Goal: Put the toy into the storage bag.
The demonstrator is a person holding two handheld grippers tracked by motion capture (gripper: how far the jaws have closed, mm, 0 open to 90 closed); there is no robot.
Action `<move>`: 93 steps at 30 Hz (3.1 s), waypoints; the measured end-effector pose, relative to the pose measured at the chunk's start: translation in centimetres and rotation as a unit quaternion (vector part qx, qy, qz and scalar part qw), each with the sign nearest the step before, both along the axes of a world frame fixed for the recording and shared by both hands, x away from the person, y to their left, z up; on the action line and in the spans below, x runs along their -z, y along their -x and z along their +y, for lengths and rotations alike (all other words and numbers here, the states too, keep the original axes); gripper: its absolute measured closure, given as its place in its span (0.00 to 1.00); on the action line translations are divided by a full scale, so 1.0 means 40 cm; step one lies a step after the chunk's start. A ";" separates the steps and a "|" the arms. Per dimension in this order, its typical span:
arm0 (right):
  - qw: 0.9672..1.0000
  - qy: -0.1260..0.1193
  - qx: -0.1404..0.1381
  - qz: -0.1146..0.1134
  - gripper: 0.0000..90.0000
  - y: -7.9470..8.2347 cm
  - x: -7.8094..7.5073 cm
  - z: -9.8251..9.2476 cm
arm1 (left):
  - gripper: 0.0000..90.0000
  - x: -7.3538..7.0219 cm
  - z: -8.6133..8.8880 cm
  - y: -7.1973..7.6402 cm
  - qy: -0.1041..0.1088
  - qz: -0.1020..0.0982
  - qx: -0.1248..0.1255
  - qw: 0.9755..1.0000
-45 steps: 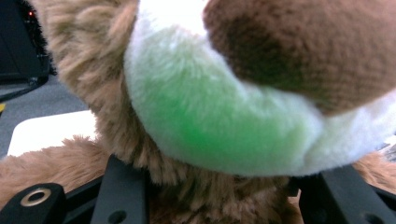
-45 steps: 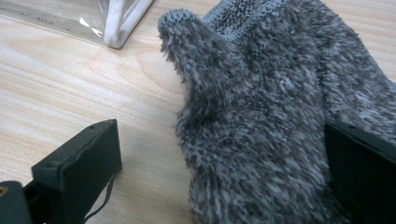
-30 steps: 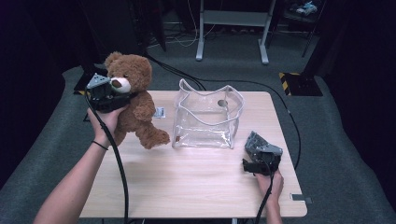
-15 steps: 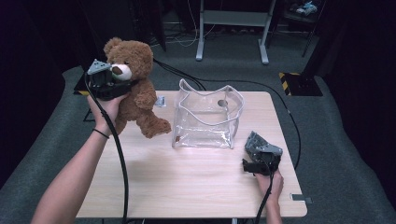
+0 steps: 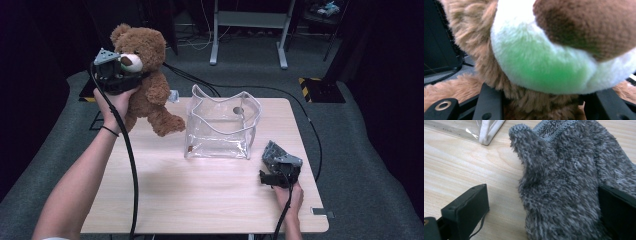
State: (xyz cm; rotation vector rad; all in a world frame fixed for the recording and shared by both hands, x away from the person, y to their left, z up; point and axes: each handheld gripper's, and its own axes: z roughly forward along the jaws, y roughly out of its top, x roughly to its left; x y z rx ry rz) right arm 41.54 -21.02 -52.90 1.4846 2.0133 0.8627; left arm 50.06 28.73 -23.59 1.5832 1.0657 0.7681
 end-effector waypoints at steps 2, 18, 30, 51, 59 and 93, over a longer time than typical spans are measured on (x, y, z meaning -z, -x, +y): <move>1.000 0.000 0.000 0.000 0.01 0.000 0.000 0.000 | 0.57 -0.008 -0.009 -0.002 0.000 -0.003 0.002 1.000; 1.000 0.000 0.000 0.000 0.01 0.000 0.000 0.000 | 0.57 -0.080 -0.109 -0.037 0.003 -0.027 0.024 0.999; 1.000 0.000 0.000 0.000 0.01 0.000 0.000 0.000 | 0.57 -0.111 -0.192 -0.064 0.012 -0.036 0.049 0.998; 1.000 -0.001 0.001 0.000 0.01 0.000 0.000 0.000 | 0.56 -0.120 -0.344 -0.084 0.034 -0.039 0.099 0.994; 1.000 -0.001 0.001 0.000 0.01 0.000 0.000 0.000 | 0.56 -0.114 -0.392 -0.090 0.051 -0.038 0.114 0.991; 1.000 -0.002 0.000 0.001 0.01 0.001 0.000 -0.001 | 0.55 -0.030 -0.499 -0.134 0.092 -0.027 0.133 0.986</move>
